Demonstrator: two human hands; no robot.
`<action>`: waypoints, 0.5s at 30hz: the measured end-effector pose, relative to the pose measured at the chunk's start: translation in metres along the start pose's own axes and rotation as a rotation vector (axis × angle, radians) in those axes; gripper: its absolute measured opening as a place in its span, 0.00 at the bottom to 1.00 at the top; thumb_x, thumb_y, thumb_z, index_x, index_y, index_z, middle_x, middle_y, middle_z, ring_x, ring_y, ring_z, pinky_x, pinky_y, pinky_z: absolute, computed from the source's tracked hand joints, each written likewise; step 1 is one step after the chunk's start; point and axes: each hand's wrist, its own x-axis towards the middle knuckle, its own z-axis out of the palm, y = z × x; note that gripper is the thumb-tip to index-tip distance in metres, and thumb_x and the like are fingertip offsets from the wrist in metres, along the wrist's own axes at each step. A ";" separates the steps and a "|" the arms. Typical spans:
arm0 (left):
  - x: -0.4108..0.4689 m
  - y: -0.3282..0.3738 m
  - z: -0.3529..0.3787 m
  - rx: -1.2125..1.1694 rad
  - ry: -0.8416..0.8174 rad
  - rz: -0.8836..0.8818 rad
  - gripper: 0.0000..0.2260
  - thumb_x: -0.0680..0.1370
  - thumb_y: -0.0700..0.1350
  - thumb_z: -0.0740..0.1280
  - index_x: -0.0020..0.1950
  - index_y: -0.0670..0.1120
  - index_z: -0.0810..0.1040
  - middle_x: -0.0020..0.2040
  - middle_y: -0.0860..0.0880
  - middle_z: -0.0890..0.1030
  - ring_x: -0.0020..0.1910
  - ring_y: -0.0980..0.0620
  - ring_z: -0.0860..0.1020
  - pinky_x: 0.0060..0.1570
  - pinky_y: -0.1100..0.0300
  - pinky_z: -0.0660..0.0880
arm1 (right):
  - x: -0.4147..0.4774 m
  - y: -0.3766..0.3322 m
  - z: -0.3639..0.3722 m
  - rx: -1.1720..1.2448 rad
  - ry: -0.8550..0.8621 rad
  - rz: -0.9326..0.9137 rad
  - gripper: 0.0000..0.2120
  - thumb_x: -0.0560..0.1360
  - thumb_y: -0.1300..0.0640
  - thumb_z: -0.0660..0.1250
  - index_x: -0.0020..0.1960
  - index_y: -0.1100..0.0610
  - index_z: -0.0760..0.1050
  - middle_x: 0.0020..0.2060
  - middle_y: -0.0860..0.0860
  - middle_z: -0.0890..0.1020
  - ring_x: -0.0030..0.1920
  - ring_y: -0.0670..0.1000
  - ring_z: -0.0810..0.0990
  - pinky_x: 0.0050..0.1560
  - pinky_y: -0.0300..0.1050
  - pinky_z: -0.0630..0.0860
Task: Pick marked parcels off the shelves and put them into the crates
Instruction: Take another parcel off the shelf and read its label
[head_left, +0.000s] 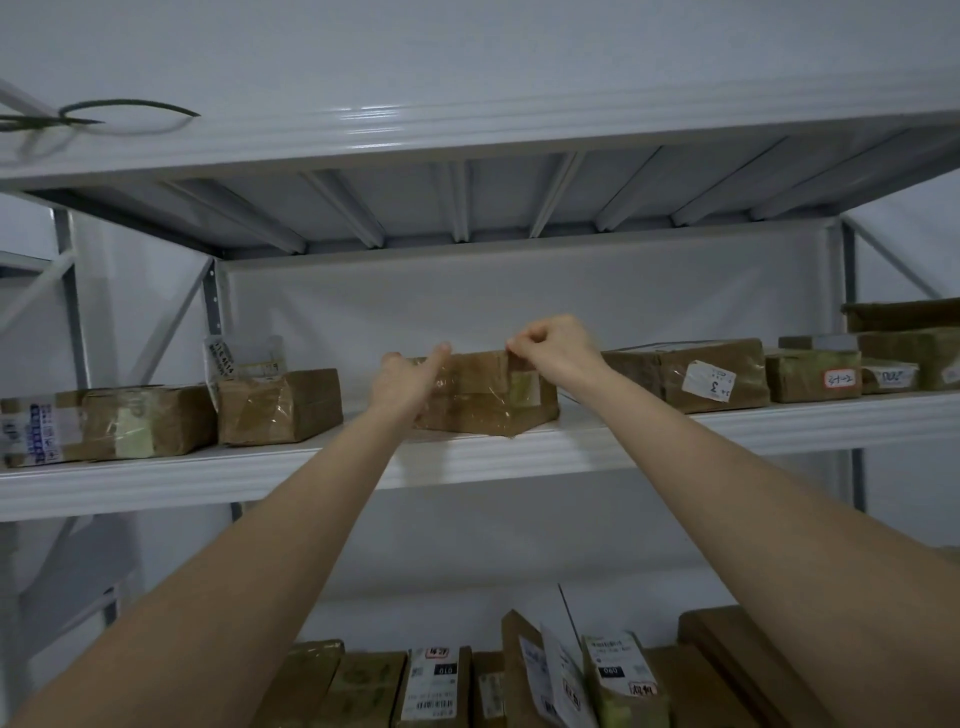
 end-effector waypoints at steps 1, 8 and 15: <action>-0.004 0.004 0.003 -0.047 -0.034 -0.027 0.36 0.75 0.63 0.64 0.73 0.39 0.62 0.65 0.41 0.73 0.61 0.40 0.73 0.60 0.47 0.73 | 0.000 -0.003 0.001 -0.003 0.012 -0.012 0.10 0.76 0.49 0.67 0.39 0.53 0.81 0.46 0.50 0.82 0.51 0.51 0.78 0.55 0.48 0.75; -0.019 0.021 0.015 -0.117 -0.181 -0.027 0.37 0.76 0.62 0.62 0.78 0.45 0.54 0.73 0.43 0.65 0.69 0.40 0.68 0.64 0.45 0.70 | 0.000 -0.013 0.001 0.065 -0.069 -0.005 0.13 0.77 0.48 0.65 0.45 0.57 0.78 0.47 0.53 0.80 0.49 0.52 0.77 0.51 0.47 0.72; -0.020 0.028 0.015 -0.119 -0.222 0.011 0.32 0.79 0.60 0.60 0.78 0.50 0.55 0.75 0.45 0.63 0.71 0.41 0.66 0.68 0.44 0.66 | 0.002 0.000 -0.001 0.003 0.030 0.168 0.26 0.79 0.42 0.58 0.74 0.51 0.64 0.73 0.55 0.66 0.70 0.58 0.67 0.69 0.54 0.66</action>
